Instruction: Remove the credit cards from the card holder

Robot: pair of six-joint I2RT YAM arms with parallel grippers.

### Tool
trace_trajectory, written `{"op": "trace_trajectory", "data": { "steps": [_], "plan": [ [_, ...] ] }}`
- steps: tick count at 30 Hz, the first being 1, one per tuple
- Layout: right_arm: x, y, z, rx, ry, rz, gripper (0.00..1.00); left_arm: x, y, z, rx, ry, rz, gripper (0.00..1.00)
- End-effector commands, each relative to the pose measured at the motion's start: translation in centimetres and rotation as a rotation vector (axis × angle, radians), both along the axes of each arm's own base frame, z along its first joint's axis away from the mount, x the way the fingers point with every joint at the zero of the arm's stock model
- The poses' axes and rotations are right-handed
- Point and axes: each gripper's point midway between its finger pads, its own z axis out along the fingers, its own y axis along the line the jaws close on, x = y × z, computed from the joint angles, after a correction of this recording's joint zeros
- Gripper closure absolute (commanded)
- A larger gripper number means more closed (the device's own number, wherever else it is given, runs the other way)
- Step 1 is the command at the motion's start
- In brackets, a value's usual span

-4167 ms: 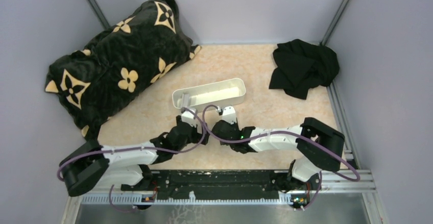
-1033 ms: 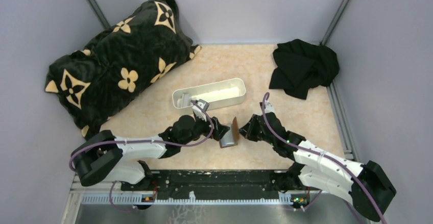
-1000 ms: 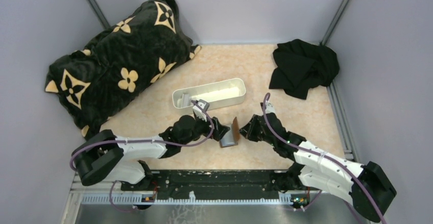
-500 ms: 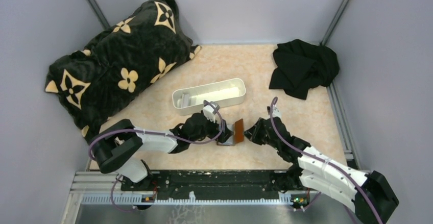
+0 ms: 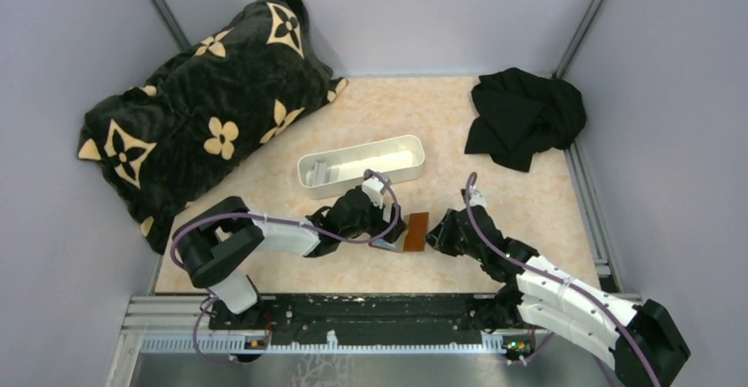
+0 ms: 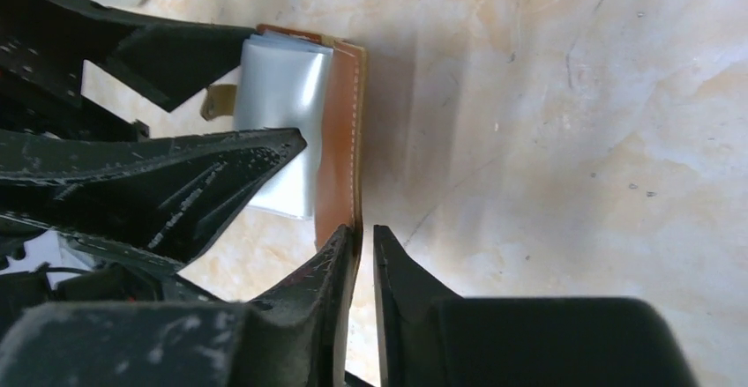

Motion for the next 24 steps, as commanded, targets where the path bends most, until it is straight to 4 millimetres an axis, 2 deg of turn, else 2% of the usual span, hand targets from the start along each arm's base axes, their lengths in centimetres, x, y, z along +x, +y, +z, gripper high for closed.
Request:
{"op": "trace_trajectory", "data": {
  "steps": [1,3,4,9,11,14,18,24],
  "plan": [
    [0.9,-0.1,2.2,-0.047,-0.052,0.025,0.77,-0.6,1.1,-3.0,0.085,0.051,0.023,0.02],
    [1.3,-0.3,3.2,-0.072,-0.076,0.022,0.68,-0.3,1.5,-3.4,0.109,0.046,0.045,0.0],
    [1.5,-0.6,3.7,-0.096,-0.093,0.023,0.66,-0.2,1.7,-3.7,0.124,0.044,0.05,0.0],
    [2.6,-1.3,6.8,-0.175,-0.164,0.031,0.69,-0.2,2.1,-4.5,0.155,0.051,0.061,0.0],
    [2.9,-0.7,8.1,-0.162,-0.19,0.057,0.78,-0.3,2.2,-4.8,0.159,0.058,0.067,0.0],
    [2.9,1.1,9.2,-0.099,-0.209,0.113,0.99,-0.3,2.2,-4.7,0.163,0.059,0.065,0.0],
    [3.1,2.2,7.7,-0.072,-0.176,0.129,1.0,-0.4,2.3,-4.6,0.187,0.045,0.064,0.0],
    [2.3,2.9,3.2,-0.067,-0.071,0.153,1.0,-0.7,2.5,-4.2,0.181,0.043,0.061,0.0]
  ]
}}
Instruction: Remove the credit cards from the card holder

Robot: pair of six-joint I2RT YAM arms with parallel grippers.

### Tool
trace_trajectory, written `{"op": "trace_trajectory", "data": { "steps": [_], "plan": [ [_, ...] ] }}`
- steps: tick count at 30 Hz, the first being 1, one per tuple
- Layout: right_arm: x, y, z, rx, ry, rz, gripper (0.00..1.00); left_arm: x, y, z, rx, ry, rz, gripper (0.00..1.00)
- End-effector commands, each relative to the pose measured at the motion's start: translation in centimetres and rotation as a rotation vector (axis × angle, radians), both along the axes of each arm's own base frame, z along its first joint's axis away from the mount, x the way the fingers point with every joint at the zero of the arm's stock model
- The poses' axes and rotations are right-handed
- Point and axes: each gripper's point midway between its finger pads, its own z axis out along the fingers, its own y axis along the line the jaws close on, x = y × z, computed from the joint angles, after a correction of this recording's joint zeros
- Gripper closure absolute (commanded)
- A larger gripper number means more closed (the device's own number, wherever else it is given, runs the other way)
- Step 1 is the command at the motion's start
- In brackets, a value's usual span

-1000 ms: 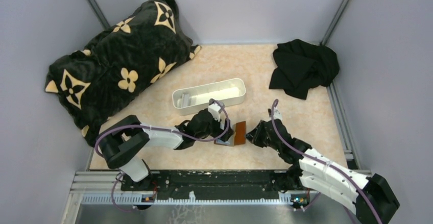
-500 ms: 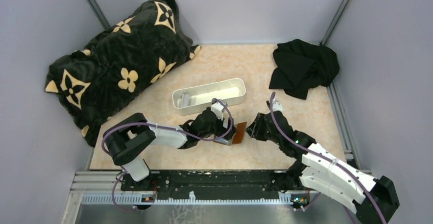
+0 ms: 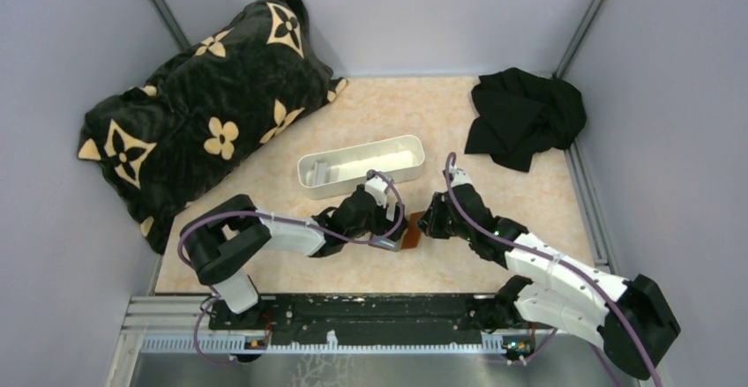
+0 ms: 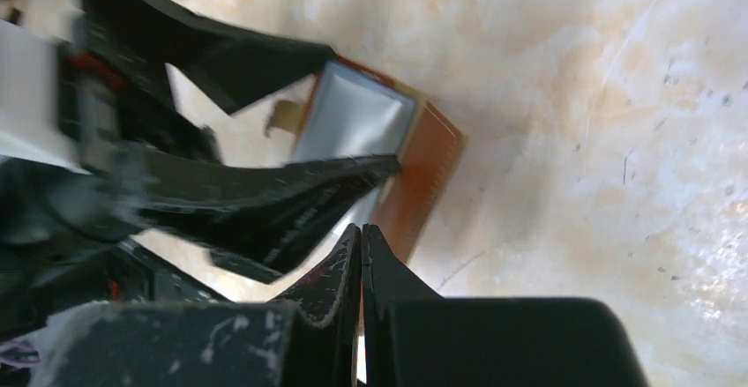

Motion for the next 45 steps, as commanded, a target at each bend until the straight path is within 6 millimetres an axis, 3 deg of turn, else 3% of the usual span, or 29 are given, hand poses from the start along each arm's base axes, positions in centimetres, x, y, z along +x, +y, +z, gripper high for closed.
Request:
{"op": "trace_trajectory", "data": {
  "steps": [1,5,8,13,19,23,32,37,45],
  "plan": [
    [-0.5,0.9,-2.2,0.052,0.044,0.018,1.0,-1.9,3.0,-3.8,0.151,0.089,0.01,0.0],
    [-1.5,-0.1,-4.9,0.039,0.096,-0.014,1.0,-1.7,3.5,-2.4,0.125,0.073,0.044,0.0],
    [-1.9,-0.9,-6.0,0.015,0.116,-0.038,1.0,-1.9,3.5,-0.2,0.064,0.056,0.043,0.01],
    [-1.9,-0.9,-6.0,0.021,0.109,-0.042,1.0,-3.3,2.0,3.7,-0.086,0.069,-0.031,0.19],
    [-1.8,-0.8,-6.4,0.016,0.112,-0.036,1.0,-3.1,1.6,8.3,-0.197,0.017,-0.026,0.12],
    [-2.0,-0.9,-6.7,0.014,0.119,-0.033,1.0,-3.4,1.1,10.1,-0.228,0.011,-0.052,0.11],
    [-2.2,-1.1,-7.1,0.006,0.124,-0.037,1.0,-7.2,0.5,5.8,-0.323,0.269,-0.097,0.16],
    [-2.3,-1.2,-7.4,0.014,0.127,-0.044,1.0,-7.3,1.9,3.4,-0.286,0.301,-0.031,0.15],
    [-2.6,-1.3,-7.8,0.015,0.132,-0.04,1.0,-7.6,1.9,2.1,-0.26,0.329,-0.035,0.14]
  ]
}}
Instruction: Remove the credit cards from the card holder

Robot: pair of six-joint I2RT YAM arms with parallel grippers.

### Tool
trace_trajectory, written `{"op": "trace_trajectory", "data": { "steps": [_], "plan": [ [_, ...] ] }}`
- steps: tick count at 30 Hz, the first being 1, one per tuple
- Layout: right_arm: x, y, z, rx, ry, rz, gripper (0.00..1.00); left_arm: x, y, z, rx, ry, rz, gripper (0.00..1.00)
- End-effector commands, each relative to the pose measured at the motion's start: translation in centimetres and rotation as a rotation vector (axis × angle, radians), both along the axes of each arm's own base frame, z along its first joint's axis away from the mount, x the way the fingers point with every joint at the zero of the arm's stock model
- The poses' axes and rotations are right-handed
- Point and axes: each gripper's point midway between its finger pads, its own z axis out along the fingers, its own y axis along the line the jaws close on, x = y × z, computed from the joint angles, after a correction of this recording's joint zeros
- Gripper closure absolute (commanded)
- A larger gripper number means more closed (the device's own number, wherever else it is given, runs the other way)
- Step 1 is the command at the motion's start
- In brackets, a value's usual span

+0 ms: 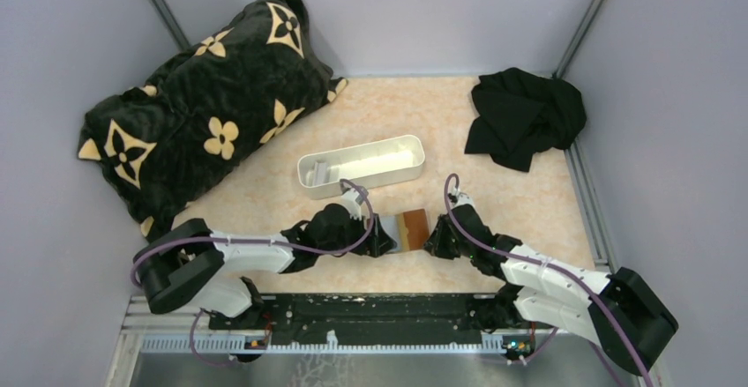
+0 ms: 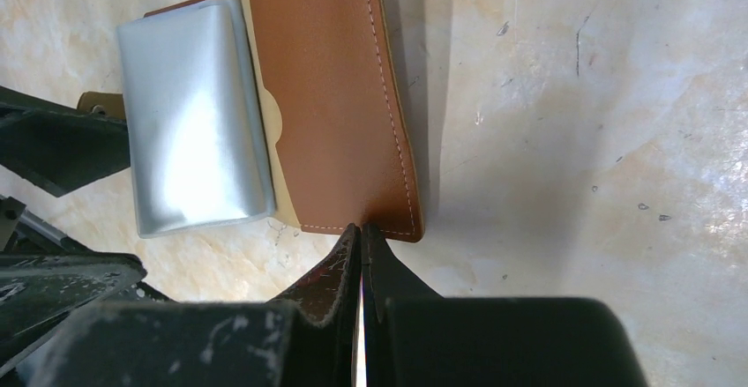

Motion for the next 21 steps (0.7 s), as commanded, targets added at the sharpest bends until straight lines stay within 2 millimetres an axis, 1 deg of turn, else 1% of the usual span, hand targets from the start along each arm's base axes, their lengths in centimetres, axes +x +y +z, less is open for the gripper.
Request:
{"op": "trace_trajectory", "data": {
  "steps": [1,3,6,12,16,21],
  "plan": [
    [0.8,0.5,0.8,0.034,-0.035,-0.012,1.0,0.0,-0.8,0.1,-0.026,0.004,-0.011,0.14],
    [0.7,0.4,0.7,0.034,-0.035,-0.012,1.0,0.2,-1.1,0.2,-0.027,-0.002,-0.015,0.14],
    [0.6,0.3,0.4,0.029,-0.03,-0.012,1.0,0.6,-1.9,0.9,-0.043,-0.022,-0.028,0.13],
    [0.3,0.1,-0.1,0.026,-0.023,-0.012,1.0,1.5,-3.9,3.2,-0.082,-0.065,-0.063,0.13],
    [0.1,0.0,-0.4,0.029,-0.017,-0.013,1.0,2.1,-4.9,4.4,-0.096,-0.087,-0.075,0.13],
    [0.0,-0.1,-0.6,0.028,-0.013,-0.017,1.0,2.7,-5.9,4.8,-0.097,-0.108,-0.084,0.13]
  ]
}}
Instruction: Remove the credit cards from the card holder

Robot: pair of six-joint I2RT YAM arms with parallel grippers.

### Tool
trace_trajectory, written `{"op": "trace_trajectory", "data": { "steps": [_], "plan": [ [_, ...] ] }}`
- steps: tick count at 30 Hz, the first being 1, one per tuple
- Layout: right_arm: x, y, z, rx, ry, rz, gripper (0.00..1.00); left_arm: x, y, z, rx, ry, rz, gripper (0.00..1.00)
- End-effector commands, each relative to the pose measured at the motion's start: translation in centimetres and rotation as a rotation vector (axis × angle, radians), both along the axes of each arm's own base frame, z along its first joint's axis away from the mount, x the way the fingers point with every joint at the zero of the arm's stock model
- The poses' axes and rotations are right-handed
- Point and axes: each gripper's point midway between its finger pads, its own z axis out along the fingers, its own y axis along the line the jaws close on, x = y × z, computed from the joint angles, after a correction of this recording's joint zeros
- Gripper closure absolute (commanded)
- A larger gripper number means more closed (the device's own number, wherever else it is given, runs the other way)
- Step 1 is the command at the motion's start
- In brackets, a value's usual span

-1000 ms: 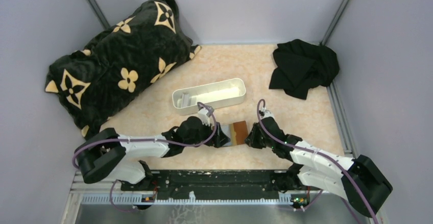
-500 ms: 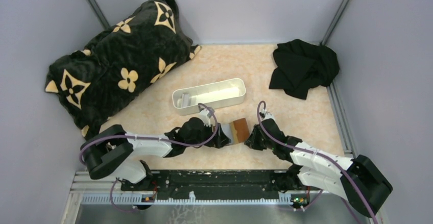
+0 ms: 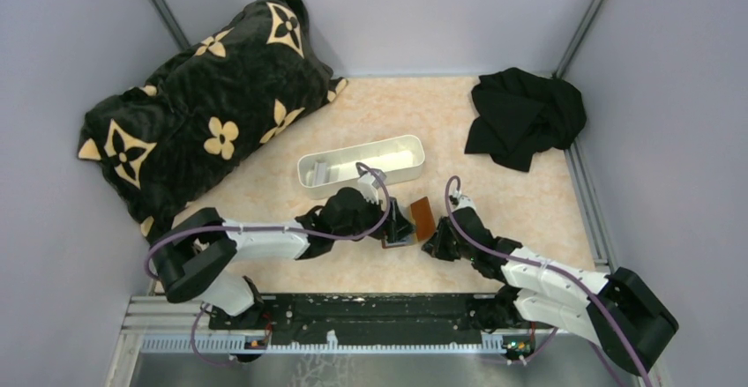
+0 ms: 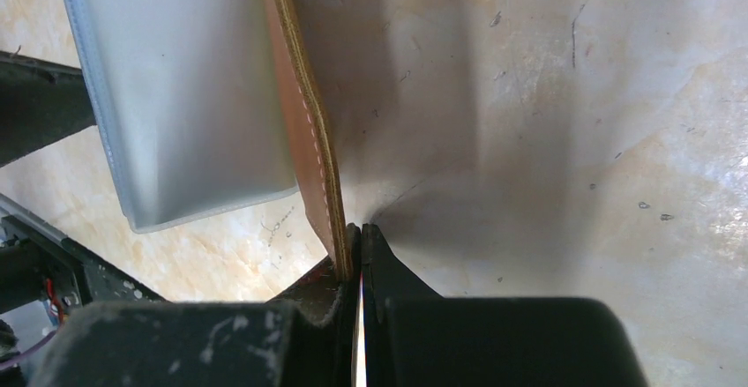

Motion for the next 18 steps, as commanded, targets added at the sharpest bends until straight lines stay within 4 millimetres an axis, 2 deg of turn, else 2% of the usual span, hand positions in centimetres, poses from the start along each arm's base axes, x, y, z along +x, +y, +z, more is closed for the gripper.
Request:
{"op": "trace_trajectory", "data": {
  "steps": [1,5,10,14,18],
  "plan": [
    [0.1,-0.1,-0.1,0.015,-0.01,-0.01,1.0,0.6,-1.5,0.6,-0.009,-0.037,-0.031,0.13],
    [-0.1,0.0,0.4,0.026,-0.016,0.001,1.0,1.0,-2.4,0.1,-0.007,-0.037,-0.046,0.13],
    [0.0,0.6,2.8,0.072,-0.096,0.055,1.0,1.3,-4.1,-0.8,-0.017,-0.029,-0.082,0.13],
    [-0.2,0.1,3.4,0.058,-0.119,0.064,1.0,1.6,-5.8,-0.3,-0.036,-0.027,-0.119,0.13],
    [-0.5,-0.1,4.0,0.063,-0.127,0.071,1.0,2.2,-6.6,-0.4,-0.017,-0.042,-0.124,0.12]
  ]
}}
